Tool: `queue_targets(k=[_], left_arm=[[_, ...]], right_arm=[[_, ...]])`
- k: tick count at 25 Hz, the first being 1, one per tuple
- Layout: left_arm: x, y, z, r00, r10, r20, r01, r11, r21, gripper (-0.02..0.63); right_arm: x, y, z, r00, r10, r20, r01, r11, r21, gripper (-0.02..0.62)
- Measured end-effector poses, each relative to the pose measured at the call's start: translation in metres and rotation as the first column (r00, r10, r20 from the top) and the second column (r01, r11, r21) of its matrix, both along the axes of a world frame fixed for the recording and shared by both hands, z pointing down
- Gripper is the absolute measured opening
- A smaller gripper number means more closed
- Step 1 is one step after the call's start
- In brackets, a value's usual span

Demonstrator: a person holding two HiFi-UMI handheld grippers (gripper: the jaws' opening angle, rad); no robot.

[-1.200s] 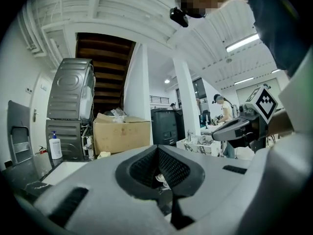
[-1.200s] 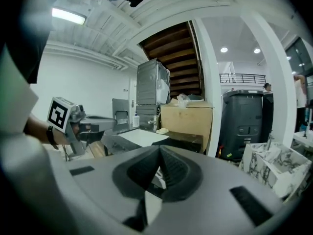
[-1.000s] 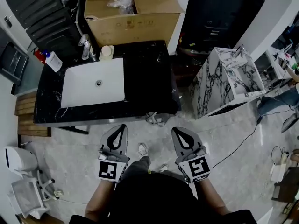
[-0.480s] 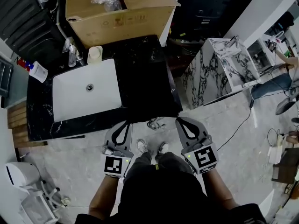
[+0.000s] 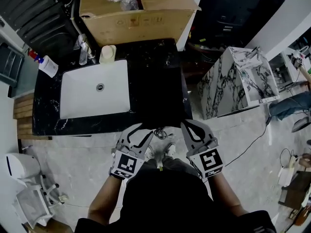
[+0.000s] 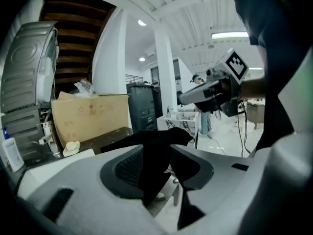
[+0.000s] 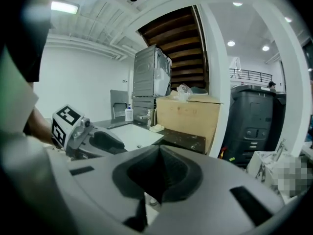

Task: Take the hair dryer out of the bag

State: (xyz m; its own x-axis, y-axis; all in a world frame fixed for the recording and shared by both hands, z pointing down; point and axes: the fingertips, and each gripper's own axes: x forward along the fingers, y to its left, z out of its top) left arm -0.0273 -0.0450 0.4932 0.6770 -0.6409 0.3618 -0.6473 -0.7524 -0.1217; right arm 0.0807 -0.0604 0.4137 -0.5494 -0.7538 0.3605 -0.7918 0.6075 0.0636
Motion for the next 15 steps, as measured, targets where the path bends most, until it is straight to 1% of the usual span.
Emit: queue_targets(k=[1,4,7,11,15], left_arm=[[0.001,0.000,0.009,0.999,0.013,0.035,-0.013,1.000,0.005,0.171],[0.005,-0.005,0.031,0.988,0.060,0.145,-0.067,0.997,0.041,0.231],[0.005,-0.011,0.044,0.972,0.093,0.215,-0.110,0.992,0.068,0.246],[0.003,-0.022,0.056,0.960,0.108,0.260,-0.131,0.989,0.072,0.291],[0.002,-0.038,0.058,0.960,0.102,0.261,-0.125,0.990,0.073,0.295]], right_arm=[[-0.001,-0.001,0.002,1.000,-0.010,0.002,0.010,1.000,0.000,0.014],[-0.003,0.000,0.010,1.000,-0.027,0.005,0.027,0.999,-0.020,0.014],[-0.005,0.004,0.020,0.999,-0.038,-0.003,0.037,0.998,-0.048,0.014],[-0.007,0.012,0.033,0.998,-0.052,-0.020,0.050,0.995,-0.082,0.014],[-0.015,0.021,0.040,0.998,-0.061,-0.028,0.057,0.990,-0.127,0.014]])
